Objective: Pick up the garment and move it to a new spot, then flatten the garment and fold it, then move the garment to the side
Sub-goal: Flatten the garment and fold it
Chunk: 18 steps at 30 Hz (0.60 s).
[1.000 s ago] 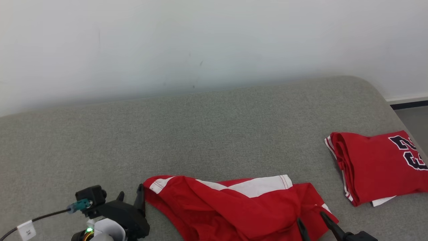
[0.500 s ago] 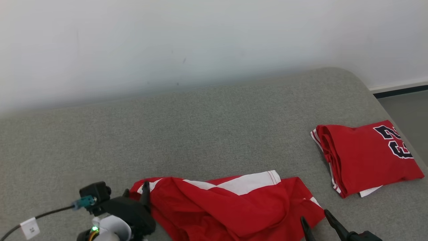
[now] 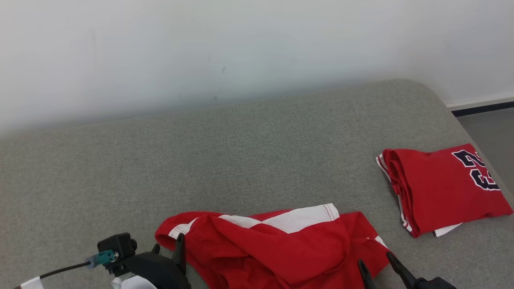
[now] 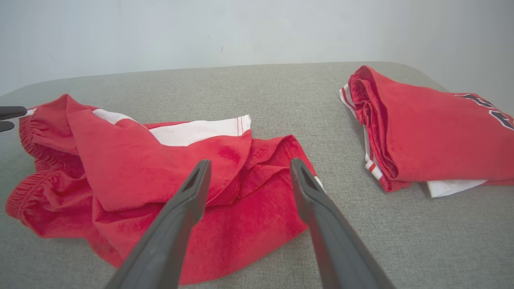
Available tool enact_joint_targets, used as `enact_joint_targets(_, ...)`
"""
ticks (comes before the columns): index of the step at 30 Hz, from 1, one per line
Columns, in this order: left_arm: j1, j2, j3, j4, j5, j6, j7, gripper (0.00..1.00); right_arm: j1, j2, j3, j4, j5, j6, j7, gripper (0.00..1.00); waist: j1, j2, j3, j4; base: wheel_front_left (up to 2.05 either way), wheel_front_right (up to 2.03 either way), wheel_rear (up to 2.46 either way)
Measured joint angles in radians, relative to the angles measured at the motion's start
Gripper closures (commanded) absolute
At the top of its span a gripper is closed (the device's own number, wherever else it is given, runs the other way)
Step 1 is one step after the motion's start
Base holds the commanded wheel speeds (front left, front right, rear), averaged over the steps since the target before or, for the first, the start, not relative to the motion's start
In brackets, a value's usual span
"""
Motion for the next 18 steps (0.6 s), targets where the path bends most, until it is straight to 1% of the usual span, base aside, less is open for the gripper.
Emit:
enact_joint_targets(4, 0.02, 0.018, 0.003, -0.015, -0.015, 0.001, 0.022, 0.0, -0.001, -0.002, -0.001, 0.002, 0.0, 0.0, 0.0, 0.0, 0.0001, 0.0, 0.004, -0.002, 0.0, 0.0, 0.0)
enact_joint_targets(11, 0.003, 0.01, 0.017, 0.011, -0.035, -0.01, 0.036, 0.0, -0.012, -0.001, 0.009, 0.003, 0.0, 0.0, -0.003, 0.0, 0.0001, 0.0, 0.009, -0.01, 0.0, 0.0, 0.0)
enact_joint_targets(12, -0.001, 0.009, 0.019, 0.014, -0.04, -0.017, 0.039, 0.03, -0.012, -0.001, 0.008, 0.003, 0.0, 0.0, -0.003, 0.0, 0.0001, 0.0, 0.01, -0.012, 0.0, 0.0, 0.0)
enact_joint_targets(13, -0.004, 0.007, 0.02, 0.017, -0.042, -0.026, 0.039, 0.1, -0.012, -0.002, 0.007, 0.004, 0.0, 0.0, -0.003, 0.0, 0.0, 0.0, 0.012, -0.013, 0.0, 0.0, 0.0)
enact_joint_targets(14, -0.006, 0.003, 0.021, 0.021, -0.044, -0.032, 0.041, 0.3, -0.012, -0.002, 0.005, 0.005, 0.0, 0.0, -0.003, 0.0, 0.0, 0.0, 0.013, -0.014, 0.0, 0.0, 0.0)
enact_joint_targets(15, -0.008, 0.0, 0.021, 0.026, -0.047, -0.039, 0.043, 0.56, -0.012, -0.003, 0.004, 0.005, 0.0, 0.0, -0.004, 0.0, 0.0, 0.0, 0.013, -0.014, 0.0, 0.0, 0.0)
enact_joint_targets(16, -0.011, -0.001, 0.021, 0.03, -0.052, -0.04, 0.044, 0.77, -0.012, -0.003, 0.004, 0.005, 0.0, 0.0, -0.004, 0.0, 0.0001, 0.0, 0.014, -0.014, 0.0, 0.0, 0.0)
enact_joint_targets(17, -0.013, -0.002, 0.021, 0.035, -0.052, -0.044, 0.045, 0.95, -0.012, -0.003, 0.003, 0.005, 0.0, 0.0, -0.004, 0.0, 0.0001, 0.0, 0.015, -0.014, 0.0, 0.0, 0.0)
enact_joint_targets(18, -0.016, -0.003, 0.021, 0.038, -0.053, -0.048, 0.045, 1.0, -0.012, -0.003, 0.003, 0.006, 0.0, 0.0, -0.004, 0.0, 0.0, 0.0, 0.015, -0.014, 0.0, 0.0, 0.0)
